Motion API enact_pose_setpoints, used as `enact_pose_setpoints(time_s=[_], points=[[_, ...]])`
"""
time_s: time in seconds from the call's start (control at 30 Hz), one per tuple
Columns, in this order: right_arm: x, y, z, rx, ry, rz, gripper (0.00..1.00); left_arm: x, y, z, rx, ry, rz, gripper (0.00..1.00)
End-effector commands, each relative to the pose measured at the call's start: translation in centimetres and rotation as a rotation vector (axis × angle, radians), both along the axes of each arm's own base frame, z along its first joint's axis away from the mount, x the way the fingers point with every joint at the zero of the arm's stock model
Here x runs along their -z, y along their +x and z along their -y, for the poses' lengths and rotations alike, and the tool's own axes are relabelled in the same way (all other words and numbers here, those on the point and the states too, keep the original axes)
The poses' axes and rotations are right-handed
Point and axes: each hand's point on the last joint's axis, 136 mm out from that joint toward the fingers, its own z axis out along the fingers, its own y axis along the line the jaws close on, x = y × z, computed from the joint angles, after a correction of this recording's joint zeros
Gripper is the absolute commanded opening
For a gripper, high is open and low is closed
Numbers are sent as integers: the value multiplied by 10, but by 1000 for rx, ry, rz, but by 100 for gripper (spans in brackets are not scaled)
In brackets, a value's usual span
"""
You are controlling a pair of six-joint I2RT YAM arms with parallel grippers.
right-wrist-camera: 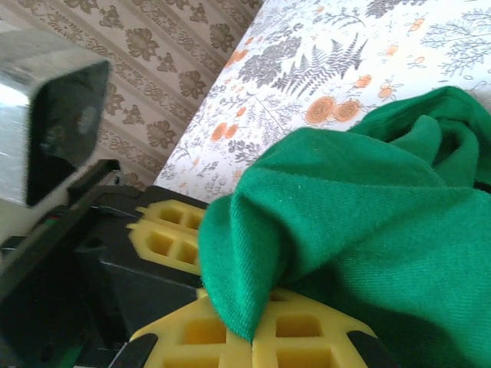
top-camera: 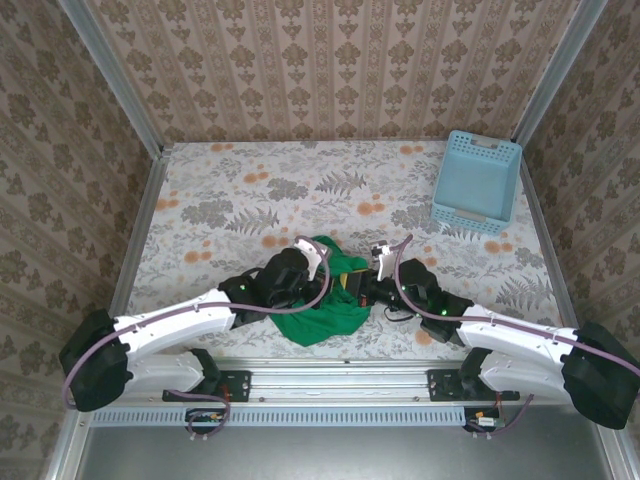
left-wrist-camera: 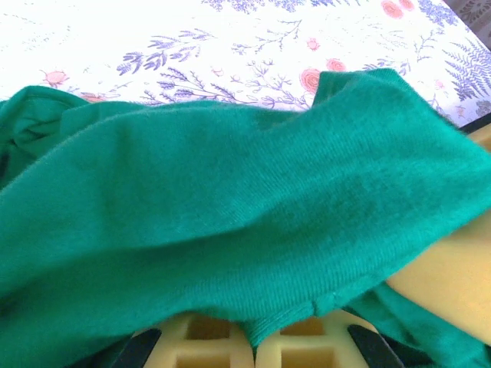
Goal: Fold the inside-out t-shirt
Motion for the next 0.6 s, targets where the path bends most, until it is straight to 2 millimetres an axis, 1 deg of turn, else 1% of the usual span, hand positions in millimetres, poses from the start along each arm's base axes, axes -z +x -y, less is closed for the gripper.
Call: enact_pose_setpoints(time_s=[0.0, 0.03, 0.13, 0.17, 0.23, 0.27, 0.33, 0.37, 0.43, 0.5, 0.57], points=[[-3, 12, 13, 86, -71, 17, 0, -33, 3, -3, -8, -8, 79, 0], [-1, 16, 18, 103, -88, 10, 0, -38, 2, -4, -3, -10, 87, 0], [1, 31, 35, 154, -142, -3, 0, -68, -4, -9, 11, -27, 96, 0], [0, 37, 39, 165, -172, -1, 0, -83, -6, -10, 20, -35, 100, 0], [-3, 49, 43, 177, -220, 10, 7, -114, -9, -13, 25, -54, 123, 0], [-8, 54, 41, 173, -241, 22, 11, -129, -8, -16, 13, -61, 136, 0], [-19, 61, 36, 158, -275, 41, 22, -155, -6, -22, -11, -78, 163, 0], [-25, 64, 35, 160, -290, 45, 34, -166, -4, -25, -26, -85, 177, 0], [-34, 66, 39, 179, -324, 58, 46, -183, 2, -33, -65, -95, 199, 0], [-40, 63, 45, 200, -364, 83, 54, -190, 11, -42, -120, -103, 192, 0], [-44, 50, 45, 187, -399, 127, 62, -190, 21, -49, -166, -114, 154, 0]])
